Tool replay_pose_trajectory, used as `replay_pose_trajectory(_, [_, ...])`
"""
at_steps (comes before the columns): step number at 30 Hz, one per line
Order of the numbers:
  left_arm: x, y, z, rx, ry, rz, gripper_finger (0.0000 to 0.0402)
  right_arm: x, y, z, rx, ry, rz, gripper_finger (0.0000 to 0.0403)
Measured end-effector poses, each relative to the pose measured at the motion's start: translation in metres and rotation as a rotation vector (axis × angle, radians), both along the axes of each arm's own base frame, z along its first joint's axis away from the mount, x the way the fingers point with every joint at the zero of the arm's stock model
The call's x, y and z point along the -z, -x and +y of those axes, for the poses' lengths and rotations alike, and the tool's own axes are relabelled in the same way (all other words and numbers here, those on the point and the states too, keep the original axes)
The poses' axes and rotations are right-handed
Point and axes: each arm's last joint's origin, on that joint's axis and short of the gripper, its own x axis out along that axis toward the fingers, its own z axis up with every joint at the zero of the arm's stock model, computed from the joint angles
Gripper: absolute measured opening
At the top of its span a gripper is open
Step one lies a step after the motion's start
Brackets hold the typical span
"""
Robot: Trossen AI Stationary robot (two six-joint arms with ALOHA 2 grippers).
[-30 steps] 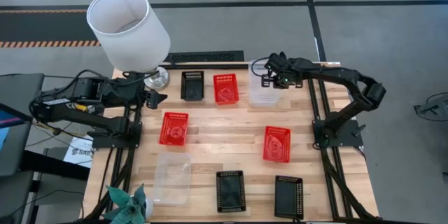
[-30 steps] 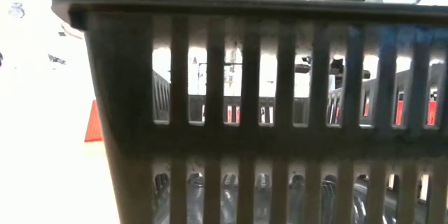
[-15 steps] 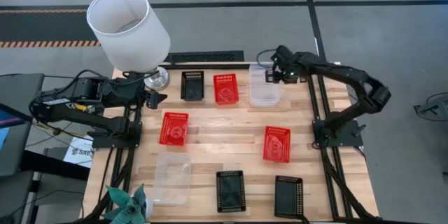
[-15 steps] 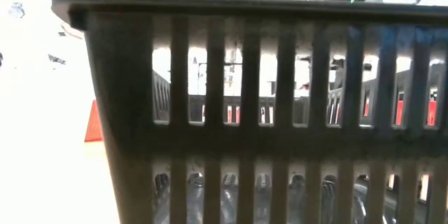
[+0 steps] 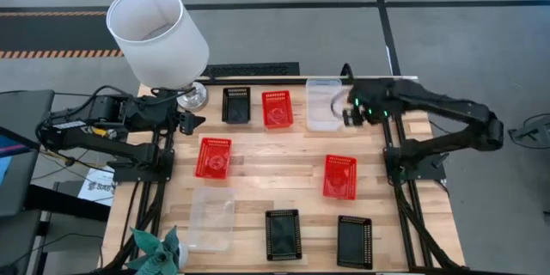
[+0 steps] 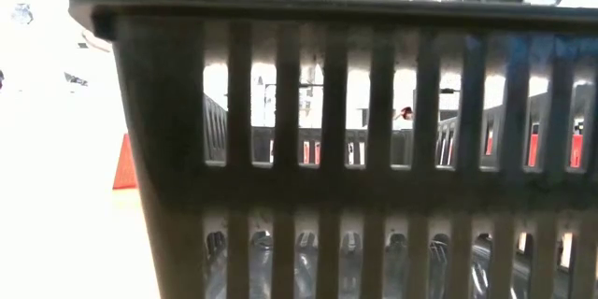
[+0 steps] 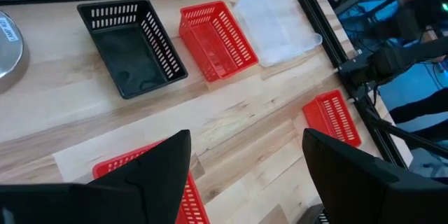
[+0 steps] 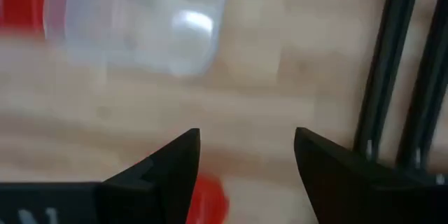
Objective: Stack baskets by color
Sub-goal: Stack the bottom right red bin on the top red bin
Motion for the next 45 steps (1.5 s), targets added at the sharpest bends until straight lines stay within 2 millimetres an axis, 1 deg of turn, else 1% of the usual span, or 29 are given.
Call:
replay_pose_trajectory(4, [0.0, 0.0, 0.0, -0.001, 0.0, -0.001, 0.0261, 0.002, -0.006, 0.047, 0.023, 0.032, 0.011, 0.0253])
replay_pose_trajectory(6, [0.0, 0.0, 0.0, 0.0, 0.0, -0.007, 0.0261, 0.01, -0.009, 0.068, 0.046, 0.019, 0.002, 0.0253])
replay_pose_trajectory(10, [-0.001, -0.001, 0.0, 0.002, -0.008, -0.016, 0.0261, 0.038, -0.011, 0.109, 0.088, -0.023, 0.021, 0.0253])
replay_pose_trajectory(12, [-0.002, -0.001, 0.0, -0.004, -0.013, -0.018, 0.0261, 0.053, -0.014, 0.127, 0.109, -0.035, 0.005, 0.0253])
replay_pose_trajectory(14, [-0.002, -0.002, 0.0, -0.007, -0.011, -0.026, 0.0261, 0.065, -0.017, 0.139, 0.124, -0.049, -0.002, 0.0253])
replay_pose_trajectory(16, [-0.003, -0.002, 0.0, -0.007, -0.012, -0.035, 0.0261, 0.075, -0.02, 0.147, 0.132, -0.052, 0.001, 0.0253])
replay_pose_trajectory(23, [-0.004, -0.004, 0.0, -0.008, -0.011, -0.059, 0.0261, 0.11, -0.03, 0.156, 0.159, -0.063, 0.089, 0.0252])
replay_pose_trajectory(27, [-0.004, -0.004, 0.0, -0.008, -0.011, -0.059, 0.0261, 0.126, -0.032, 0.157, 0.161, -0.102, 0.035, 0.0238])
replay_pose_trajectory(30, [-0.004, -0.004, 0.0, -0.009, -0.012, -0.059, 0.0261, 0.137, -0.031, 0.157, 0.178, -0.129, 0.004, 0.0204])
replay_pose_trajectory(32, [-0.004, -0.004, 0.0, -0.009, -0.012, -0.059, 0.0261, 0.142, -0.029, 0.156, 0.189, -0.135, 0.015, 0.0168])
replay_pose_trajectory(35, [-0.004, -0.004, 0.0, -0.01, -0.013, -0.059, 0.0261, 0.142, -0.029, 0.154, 0.197, -0.139, 0.018, 0.0094])
replay_pose_trajectory(37, [-0.004, -0.004, 0.0, -0.01, -0.013, -0.059, 0.0261, 0.142, -0.031, 0.151, 0.194, -0.138, 0.016, 0.0034])
replay_pose_trajectory(38, [-0.004, -0.004, 0.0, -0.01, -0.013, -0.058, 0.0261, 0.142, -0.031, 0.15, 0.186, -0.136, 0.017, 0.002])
replay_pose_trajectory(42, [-0.004, -0.004, 0.0, -0.006, -0.018, -0.056, 0.0261, 0.14, -0.035, 0.144, 0.186, -0.143, 0.021, 0.0015])
replay_pose_trajectory(45, [-0.004, -0.004, 0.0, -0.003, -0.022, -0.054, 0.0261, 0.13, -0.041, 0.142, 0.155, -0.151, -0.002, 0.0009])
